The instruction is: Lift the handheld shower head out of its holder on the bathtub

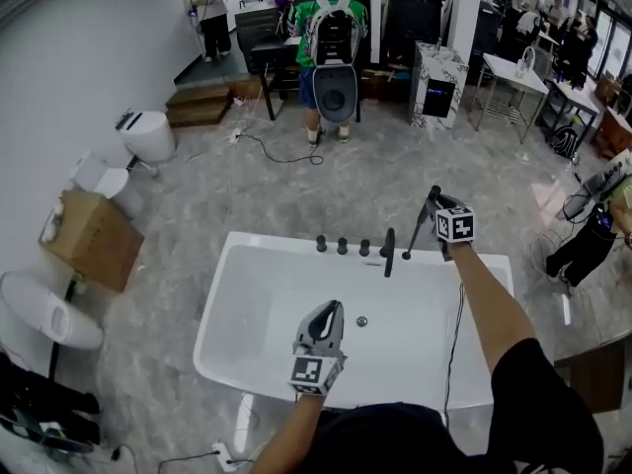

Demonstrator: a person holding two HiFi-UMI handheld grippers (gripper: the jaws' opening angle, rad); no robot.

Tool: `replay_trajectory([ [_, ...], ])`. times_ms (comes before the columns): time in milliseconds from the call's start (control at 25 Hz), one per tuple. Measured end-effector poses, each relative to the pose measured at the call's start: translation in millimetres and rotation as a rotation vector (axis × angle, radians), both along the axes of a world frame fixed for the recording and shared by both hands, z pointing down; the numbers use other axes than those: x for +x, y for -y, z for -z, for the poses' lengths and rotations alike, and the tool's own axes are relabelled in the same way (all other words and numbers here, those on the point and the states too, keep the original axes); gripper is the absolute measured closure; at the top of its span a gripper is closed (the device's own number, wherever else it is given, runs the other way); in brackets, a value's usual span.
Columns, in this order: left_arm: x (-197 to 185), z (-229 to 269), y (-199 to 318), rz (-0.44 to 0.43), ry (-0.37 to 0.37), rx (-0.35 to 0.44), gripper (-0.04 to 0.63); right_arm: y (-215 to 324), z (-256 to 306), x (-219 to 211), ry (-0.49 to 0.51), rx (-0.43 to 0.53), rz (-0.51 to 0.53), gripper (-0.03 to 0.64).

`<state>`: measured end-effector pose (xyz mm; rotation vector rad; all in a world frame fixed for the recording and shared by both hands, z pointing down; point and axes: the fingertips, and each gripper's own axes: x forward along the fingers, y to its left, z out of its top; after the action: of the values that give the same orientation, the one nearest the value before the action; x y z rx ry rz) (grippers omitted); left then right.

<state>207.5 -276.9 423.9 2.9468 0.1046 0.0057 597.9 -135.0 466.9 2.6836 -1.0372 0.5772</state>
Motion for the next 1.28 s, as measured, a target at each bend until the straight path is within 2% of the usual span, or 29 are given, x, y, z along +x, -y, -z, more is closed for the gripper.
replay_trajectory([
  [400, 4.1, 6.5, 1.3, -0.005, 0.01, 0.034, 0.578, -17.4, 1.9, 4.3, -0.008, 0.059, -0.023, 0.508],
  [560, 7.6, -4.2, 16.7, -0.006, 0.023, 0.024, 0.578, -7.0, -13.3, 10.0, 0.001, 0.049, -0.031, 0.508],
  [920, 7.2, -13.6, 10.8, -0.008, 0.039, 0.031, 0.578, -10.5, -25.2, 12.4, -0.006, 0.024, -0.014, 0.508],
  [1280, 1.7, -2.2, 3.5, -0.034, 0.015, 0.015, 0.578, -6.2, -19.1, 14.4, -0.003, 0.043, -0.015, 0.508],
])
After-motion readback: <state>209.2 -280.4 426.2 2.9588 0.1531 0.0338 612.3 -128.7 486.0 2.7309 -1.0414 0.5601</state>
